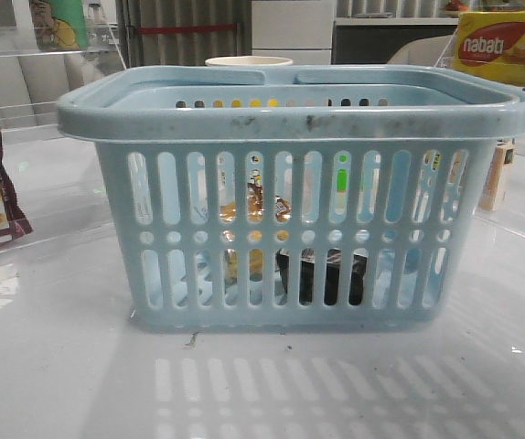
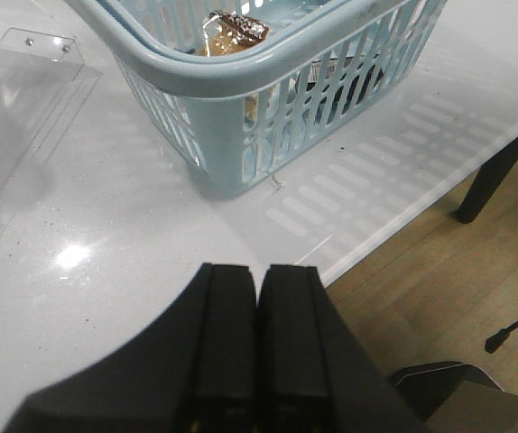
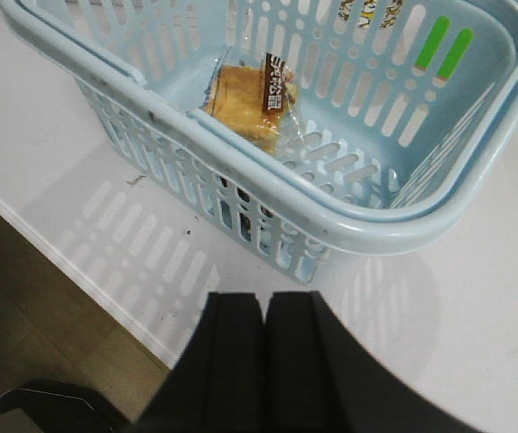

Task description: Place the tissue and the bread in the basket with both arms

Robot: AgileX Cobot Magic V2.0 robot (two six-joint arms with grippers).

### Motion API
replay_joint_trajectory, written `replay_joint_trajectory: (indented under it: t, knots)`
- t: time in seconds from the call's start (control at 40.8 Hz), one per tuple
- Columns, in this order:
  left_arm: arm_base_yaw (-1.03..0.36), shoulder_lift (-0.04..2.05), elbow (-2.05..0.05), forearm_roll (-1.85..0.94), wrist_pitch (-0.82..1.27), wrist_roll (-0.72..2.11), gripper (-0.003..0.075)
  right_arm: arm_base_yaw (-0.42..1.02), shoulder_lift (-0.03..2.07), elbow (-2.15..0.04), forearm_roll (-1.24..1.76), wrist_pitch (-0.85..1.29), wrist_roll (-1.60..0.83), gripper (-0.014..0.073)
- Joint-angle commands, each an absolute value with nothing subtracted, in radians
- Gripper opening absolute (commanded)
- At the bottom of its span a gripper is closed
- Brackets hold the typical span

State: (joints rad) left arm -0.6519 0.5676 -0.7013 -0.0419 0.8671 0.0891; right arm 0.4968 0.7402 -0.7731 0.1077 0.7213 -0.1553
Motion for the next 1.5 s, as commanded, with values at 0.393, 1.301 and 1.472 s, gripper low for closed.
replay_joint_trajectory:
  t: [0.393, 1.301, 1.472]
  knots:
    - [-0.276, 0.301, -0.533, -0.027, 0.395, 0.08, 0.0091, 0.493, 0.736, -0.799, 0.11, 0.66, -0.165, 0.0055]
    - [-0.013, -0.025, 0.006, -0.027, -0.106, 0.08, 0.0091, 0.493, 0.736, -0.799, 0.11, 0.666, -0.165, 0.0055]
    - [-0.003, -0.025, 0.006, -0.027, -0.103, 0.08, 0.0091, 0.493, 0.736, -0.799, 0.11, 0.667, -0.165, 0.0055]
